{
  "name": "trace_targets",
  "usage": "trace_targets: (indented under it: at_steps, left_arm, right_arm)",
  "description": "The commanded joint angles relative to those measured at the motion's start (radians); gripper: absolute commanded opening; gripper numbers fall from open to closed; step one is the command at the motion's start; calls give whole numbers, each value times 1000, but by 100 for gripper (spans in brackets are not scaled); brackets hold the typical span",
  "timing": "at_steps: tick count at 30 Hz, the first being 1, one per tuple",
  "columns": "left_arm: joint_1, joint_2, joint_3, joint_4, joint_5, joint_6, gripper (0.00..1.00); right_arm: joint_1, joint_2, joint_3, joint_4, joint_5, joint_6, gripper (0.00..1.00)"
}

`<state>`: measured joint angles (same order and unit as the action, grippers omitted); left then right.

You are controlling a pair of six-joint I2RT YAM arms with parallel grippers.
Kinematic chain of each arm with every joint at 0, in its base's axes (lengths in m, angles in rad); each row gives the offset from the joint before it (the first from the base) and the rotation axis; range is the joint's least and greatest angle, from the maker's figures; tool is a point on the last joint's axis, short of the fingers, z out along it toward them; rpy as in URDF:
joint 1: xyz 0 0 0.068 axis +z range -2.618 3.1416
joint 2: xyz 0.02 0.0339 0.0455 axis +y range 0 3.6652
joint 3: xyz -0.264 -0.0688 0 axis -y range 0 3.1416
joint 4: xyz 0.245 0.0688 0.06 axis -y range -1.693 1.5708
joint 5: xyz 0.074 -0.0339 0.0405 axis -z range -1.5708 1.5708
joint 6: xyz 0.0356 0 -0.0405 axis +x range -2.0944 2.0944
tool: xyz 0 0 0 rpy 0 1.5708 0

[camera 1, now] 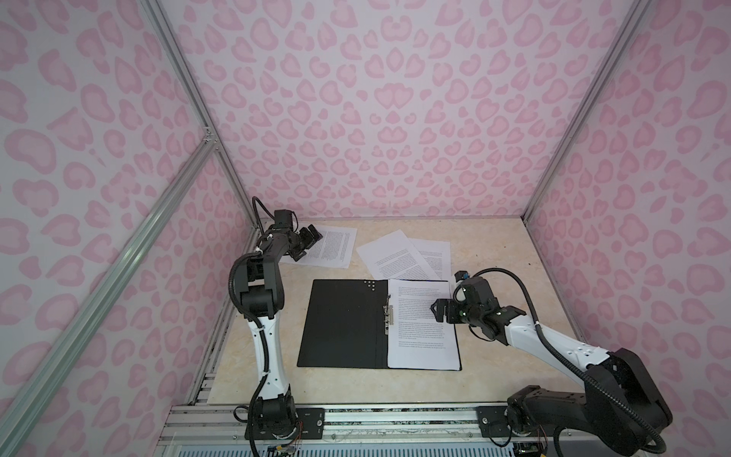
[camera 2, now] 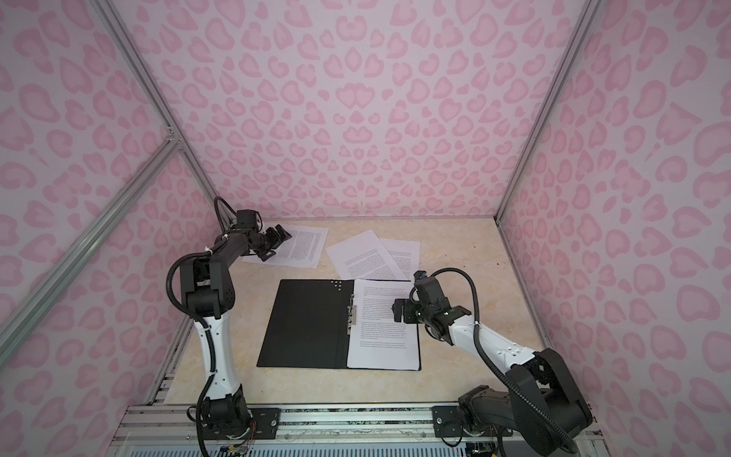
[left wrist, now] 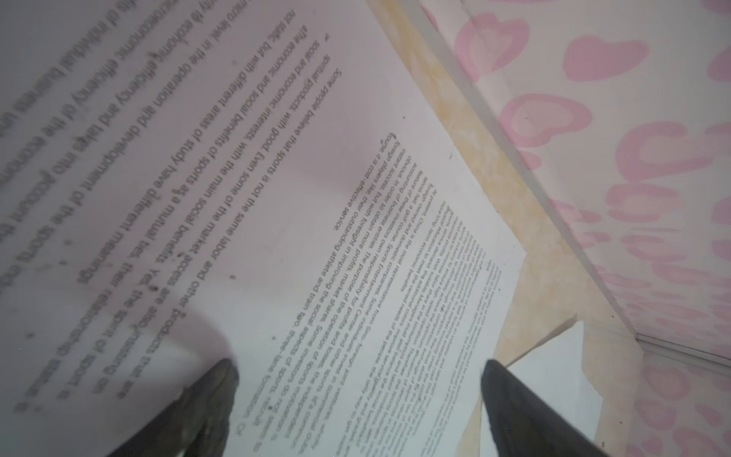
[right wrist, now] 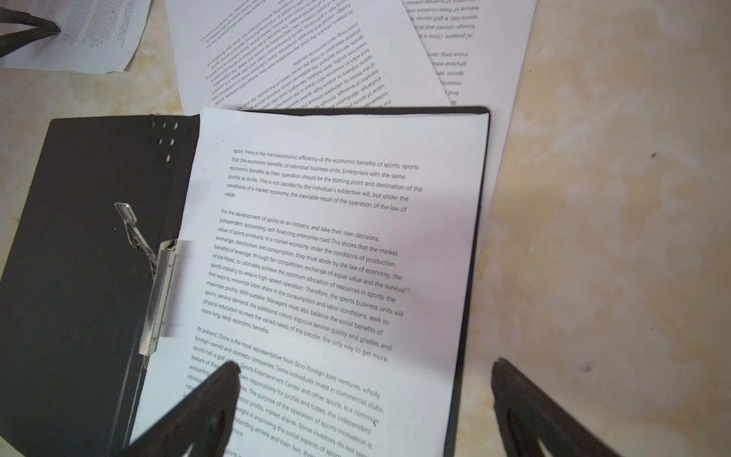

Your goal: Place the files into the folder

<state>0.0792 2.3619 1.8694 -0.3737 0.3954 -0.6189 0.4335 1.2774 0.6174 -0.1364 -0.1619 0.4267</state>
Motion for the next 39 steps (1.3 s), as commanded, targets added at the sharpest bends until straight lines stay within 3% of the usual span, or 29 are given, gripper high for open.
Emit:
trace_targets:
  at_steps: [1, 14, 20, 25, 32, 39]
  left_arm:
    - [-30, 18, -27, -68, 59, -24, 98]
    - [-204, -59, -137, 71, 116, -110, 98]
    - [-265, -118, -115, 50, 169, -57, 98]
    - [-259, -231, -117, -16, 60, 49, 99]
    - [-208, -233, -110, -47, 0, 108, 99]
    - [-170, -143, -81, -56, 25, 135, 99]
  right_arm:
    - [-10, -12, -12, 20, -15, 4, 98]
    - [-99, -33, -30, 38, -93, 77, 98]
    - [-100, 8, 21, 34, -108, 120, 95]
    - [-92, 31, 93, 20, -95, 131, 96]
    - [-38, 224, 281, 12, -110, 128, 95]
    - [-24, 533, 615, 10, -173, 83, 94]
